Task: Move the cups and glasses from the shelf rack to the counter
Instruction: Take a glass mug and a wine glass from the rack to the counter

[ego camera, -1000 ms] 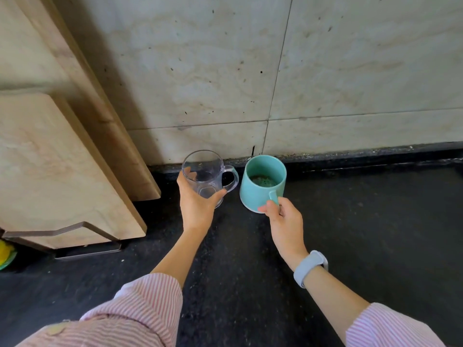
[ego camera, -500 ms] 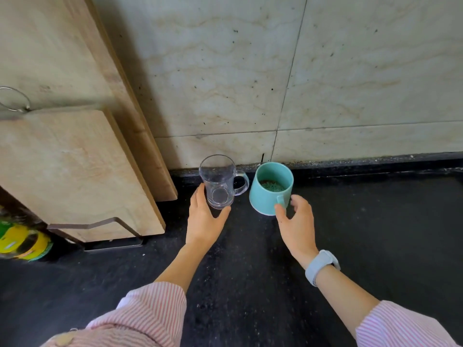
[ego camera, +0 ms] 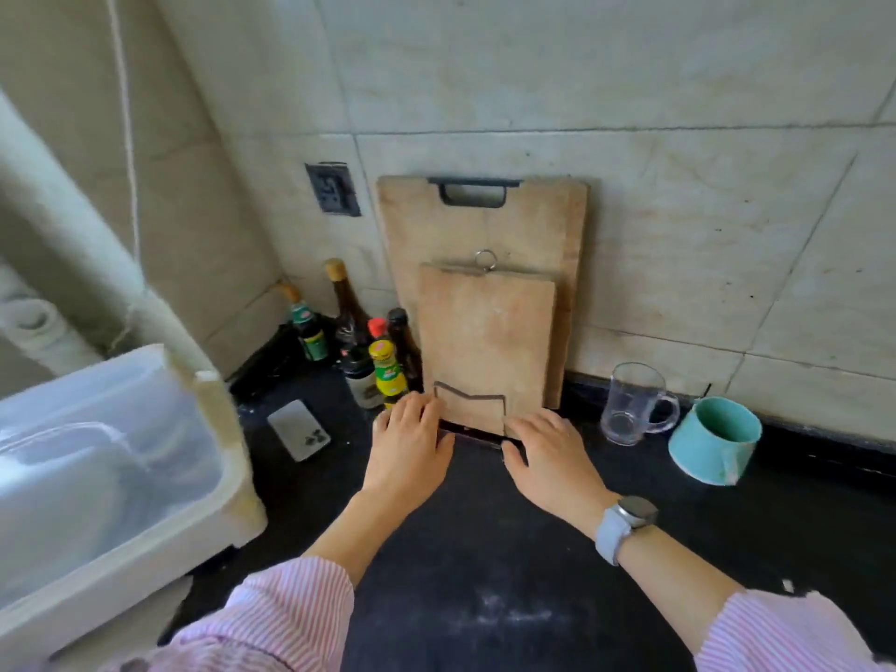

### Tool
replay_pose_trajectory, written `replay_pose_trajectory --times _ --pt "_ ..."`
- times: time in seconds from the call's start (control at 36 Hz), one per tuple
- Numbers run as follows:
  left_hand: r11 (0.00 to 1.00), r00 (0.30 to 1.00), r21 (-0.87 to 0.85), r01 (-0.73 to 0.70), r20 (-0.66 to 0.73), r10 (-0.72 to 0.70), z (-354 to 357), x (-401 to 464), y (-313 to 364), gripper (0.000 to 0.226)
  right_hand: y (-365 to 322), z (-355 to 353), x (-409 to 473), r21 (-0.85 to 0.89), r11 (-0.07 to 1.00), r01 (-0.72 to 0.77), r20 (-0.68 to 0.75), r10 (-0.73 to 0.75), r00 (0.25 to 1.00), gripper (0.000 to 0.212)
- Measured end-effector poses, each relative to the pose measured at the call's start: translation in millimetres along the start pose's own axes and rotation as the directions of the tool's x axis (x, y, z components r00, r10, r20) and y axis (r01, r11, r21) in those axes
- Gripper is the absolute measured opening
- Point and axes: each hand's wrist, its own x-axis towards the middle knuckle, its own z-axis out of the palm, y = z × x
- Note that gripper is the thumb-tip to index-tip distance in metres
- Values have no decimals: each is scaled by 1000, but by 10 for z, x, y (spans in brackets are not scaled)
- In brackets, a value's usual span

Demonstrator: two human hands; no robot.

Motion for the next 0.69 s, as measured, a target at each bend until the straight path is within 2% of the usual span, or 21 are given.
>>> replay_pose_trajectory --times 0.08,0.19,0.28,0.33,0.44,0.56,0.61,0.69 --pt "988 990 72 136 -45 -133 -504 -721 -573 44 -801 109 -170 39 983 178 54 -180 982 43" --pt "938 937 98 334 -142 -319 -1176 -1948 -1193 38 -1956 302 -626 113 920 375 75 -385 920 41" --pt "869 871 134 477 -200 -448 -1667 -3005 -1525 39 -2870 499 -1132 165 845 509 113 -529 841 41" --pt "811 822 168 560 -231 -520 -1981 -3739 -1699 40 -3485 666 -1503 185 767 615 139 -640 756 41" --pt "673 694 193 714 -324 -643 -2604 -5205 -1916 38 -4671 982 -2297 246 584 774 163 -812 561 38" --pt "506 514 140 851 -419 -748 -3097 -6550 -1981 39 -5679 1205 -3125 317 402 859 177 -915 363 37" --pt "439 427 88 894 -457 -780 -3308 -7146 -1955 37 -6106 1288 -3546 359 339 870 175 -940 294 37" --pt "281 321 156 947 -517 -794 -3609 -7947 -1906 34 -6674 1382 -4146 428 255 867 153 -966 209 35"
